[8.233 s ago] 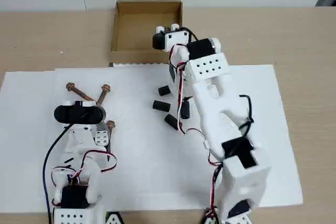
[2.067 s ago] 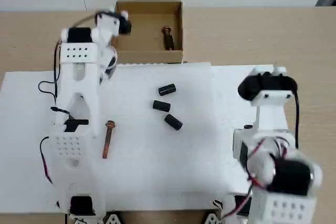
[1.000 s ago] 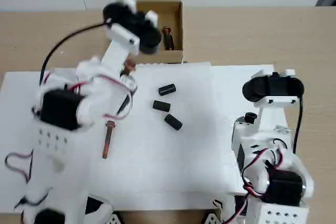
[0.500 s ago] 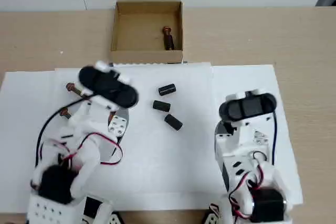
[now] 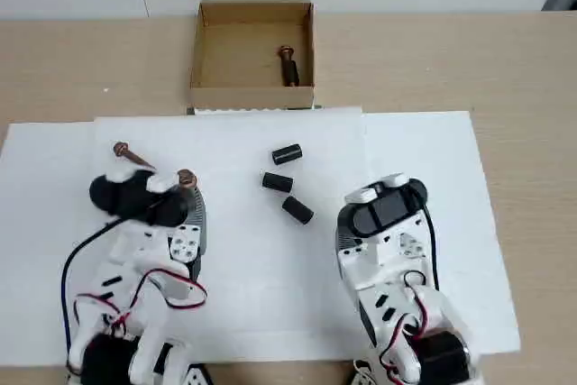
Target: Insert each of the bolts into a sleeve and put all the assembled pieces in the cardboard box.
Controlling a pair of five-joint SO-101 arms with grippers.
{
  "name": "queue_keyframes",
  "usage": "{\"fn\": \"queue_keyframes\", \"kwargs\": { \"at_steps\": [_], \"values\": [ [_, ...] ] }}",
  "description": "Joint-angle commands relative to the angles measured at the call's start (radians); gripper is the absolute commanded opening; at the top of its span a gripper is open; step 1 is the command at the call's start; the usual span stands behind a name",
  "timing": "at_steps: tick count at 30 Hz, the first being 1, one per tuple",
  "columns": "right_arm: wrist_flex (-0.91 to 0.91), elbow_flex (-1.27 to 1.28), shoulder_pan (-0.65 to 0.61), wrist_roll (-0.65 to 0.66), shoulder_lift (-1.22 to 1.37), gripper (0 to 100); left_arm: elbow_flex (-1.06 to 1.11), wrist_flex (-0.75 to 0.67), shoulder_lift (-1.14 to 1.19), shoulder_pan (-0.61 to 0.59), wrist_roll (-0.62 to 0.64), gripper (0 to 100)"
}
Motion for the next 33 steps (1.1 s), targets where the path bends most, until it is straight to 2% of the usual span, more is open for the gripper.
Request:
{"fn": "queue_keyframes", "kwargs": {
  "at_steps": [1, 4, 8, 13, 17, 23, 33],
  "values": [
    [-0.151, 0.054, -0.044, -0.006, -0.004, 0.3, 0.027, -0.071, -0.029, -0.002, 0.118, 0],
    [-0.278, 0.144, -0.093, -0.005, -0.004, 0.3, 0.051, -0.143, -0.02, 0.005, 0.244, 0],
    [-0.404, 0.242, -0.168, -0.003, -0.004, 0.3, 0.13, -0.23, -0.02, 0.006, 0.318, 0],
    [-0.443, 0.285, -0.259, -0.003, -0.004, 0.3, 0.168, -0.339, -0.02, 0.032, 0.433, 0],
    [-0.464, 0.305, -0.309, 0.002, -0.004, 0.3, 0.168, -0.437, -0.02, 0.101, 0.516, 0],
    [-0.481, 0.322, -0.36, 0.118, -0.004, 0.3, 0.168, -0.485, -0.02, 0.196, 0.542, 0],
    [-0.519, 0.313, -0.36, 0.12, -0.004, 0.3, 0.171, -0.48, -0.018, 0.267, 0.546, 0]
  ]
}}
